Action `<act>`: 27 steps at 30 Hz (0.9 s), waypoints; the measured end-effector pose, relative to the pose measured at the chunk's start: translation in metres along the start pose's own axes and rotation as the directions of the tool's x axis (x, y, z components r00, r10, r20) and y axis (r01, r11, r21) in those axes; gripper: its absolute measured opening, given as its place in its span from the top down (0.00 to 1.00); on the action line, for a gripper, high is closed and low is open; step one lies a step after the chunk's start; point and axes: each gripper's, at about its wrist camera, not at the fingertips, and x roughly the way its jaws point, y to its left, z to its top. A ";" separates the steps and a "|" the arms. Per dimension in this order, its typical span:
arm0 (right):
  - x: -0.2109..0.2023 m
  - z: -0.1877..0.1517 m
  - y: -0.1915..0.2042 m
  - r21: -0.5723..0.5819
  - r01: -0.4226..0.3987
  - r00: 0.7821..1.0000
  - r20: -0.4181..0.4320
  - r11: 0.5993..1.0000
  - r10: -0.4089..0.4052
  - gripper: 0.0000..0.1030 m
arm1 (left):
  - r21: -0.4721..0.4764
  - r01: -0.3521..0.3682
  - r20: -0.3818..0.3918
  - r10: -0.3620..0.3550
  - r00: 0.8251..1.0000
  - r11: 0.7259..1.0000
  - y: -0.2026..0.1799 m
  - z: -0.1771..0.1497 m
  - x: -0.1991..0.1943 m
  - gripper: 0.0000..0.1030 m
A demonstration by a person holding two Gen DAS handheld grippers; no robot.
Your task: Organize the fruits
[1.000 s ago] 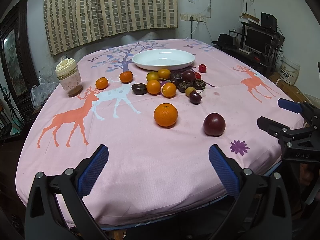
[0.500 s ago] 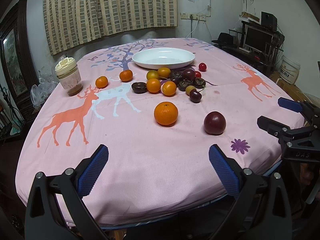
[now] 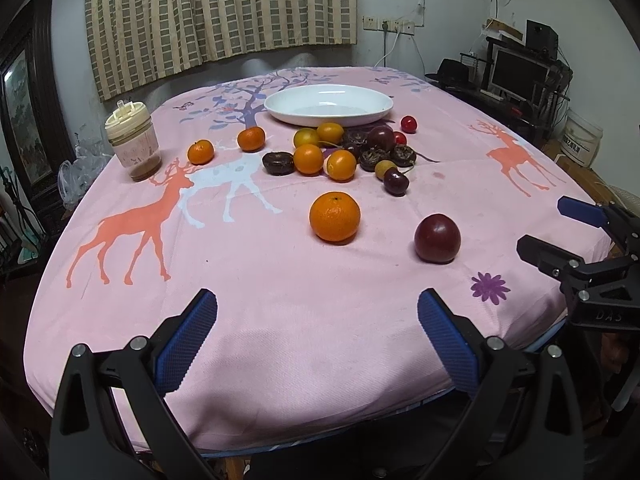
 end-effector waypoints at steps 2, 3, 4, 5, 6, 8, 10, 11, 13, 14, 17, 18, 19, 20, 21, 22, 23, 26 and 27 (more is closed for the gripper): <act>0.002 0.000 0.000 0.002 -0.010 1.000 -0.005 1.000 0.011 0.04 | -0.002 0.003 -0.004 -0.003 1.000 1.000 0.003 0.000 0.003 0.04; 0.003 -0.001 0.000 0.004 -0.019 1.000 -0.008 1.000 0.019 0.04 | -0.004 0.002 -0.005 -0.002 1.000 1.000 0.005 0.000 0.005 0.04; 0.006 0.000 0.001 0.007 -0.043 0.999 -0.012 0.999 0.043 0.04 | -0.006 -0.001 -0.007 0.001 1.000 1.000 0.007 0.000 0.007 0.04; 0.009 0.000 0.002 0.005 -0.061 0.998 -0.013 0.998 0.061 0.04 | -0.009 -0.004 -0.011 0.004 1.000 1.000 0.010 0.001 0.010 0.04; 0.012 0.001 0.004 -0.001 -0.074 0.997 -0.017 0.997 0.074 0.04 | -0.013 -0.005 -0.014 0.005 1.000 1.000 0.013 0.001 0.012 0.04; 0.020 0.004 0.012 -0.027 -0.086 0.996 -0.028 0.996 0.085 0.04 | -0.026 -0.007 -0.022 0.006 1.000 1.000 0.020 0.002 0.017 0.04; 0.029 0.006 0.020 -0.052 -0.117 0.993 -0.041 0.992 0.115 0.04 | -0.039 0.002 -0.021 -0.003 1.000 0.999 0.027 0.003 0.022 0.04; 0.033 0.008 0.025 -0.063 -0.146 0.989 -0.044 0.987 0.143 0.05 | -0.045 0.013 -0.018 -0.014 1.000 0.999 0.030 0.004 0.023 0.04; 0.041 0.013 0.034 -0.086 -0.194 0.980 -0.058 0.977 0.190 0.09 | -0.051 0.034 -0.008 -0.035 0.999 0.998 0.036 0.007 0.025 0.04; 0.046 0.015 0.038 -0.095 -0.204 0.978 -0.066 0.974 0.198 0.13 | -0.052 0.043 -0.002 -0.043 0.999 0.998 0.039 0.009 0.026 0.04; 0.061 0.021 0.046 -0.108 -0.214 0.974 -0.101 0.971 0.203 0.18 | -0.045 0.054 0.016 -0.054 0.998 0.998 0.044 0.015 0.029 0.04; 0.066 0.021 0.047 -0.108 -0.210 0.973 -0.117 0.972 0.197 0.22 | -0.040 0.057 0.019 -0.057 0.998 0.998 0.046 0.017 0.030 0.04; 0.072 0.021 0.047 -0.105 -0.207 0.972 -0.137 0.973 0.192 0.27 | -0.035 0.061 0.021 -0.061 0.998 0.997 0.047 0.020 0.032 0.04; 0.076 0.021 0.046 -0.098 -0.213 0.968 -0.158 0.972 0.196 0.39 | -0.030 0.067 0.023 -0.066 0.998 0.997 0.048 0.022 0.034 0.04; 0.079 0.020 0.045 -0.092 -0.226 0.964 -0.168 0.970 0.209 0.53 | -0.024 0.074 0.021 -0.073 0.997 0.997 0.048 0.026 0.037 0.04; 0.079 0.021 0.044 -0.084 -0.251 0.956 -0.176 0.964 0.234 0.57 | -0.017 0.082 0.020 -0.081 0.996 0.997 0.047 0.029 0.039 0.04; 0.078 0.022 0.043 -0.080 -0.274 0.949 -0.181 0.958 0.257 0.62 | -0.009 0.094 0.019 -0.094 0.995 0.996 0.046 0.033 0.042 0.04; 0.073 0.027 0.036 -0.071 -0.301 0.942 -0.175 0.951 0.285 0.62 | 0.016 0.138 0.010 -0.138 0.990 0.990 0.038 0.045 0.056 0.04; 0.072 0.031 0.032 -0.057 -0.309 0.940 -0.168 0.949 0.296 0.62 | 0.028 0.154 0.003 -0.154 0.988 0.988 0.034 0.048 0.060 0.04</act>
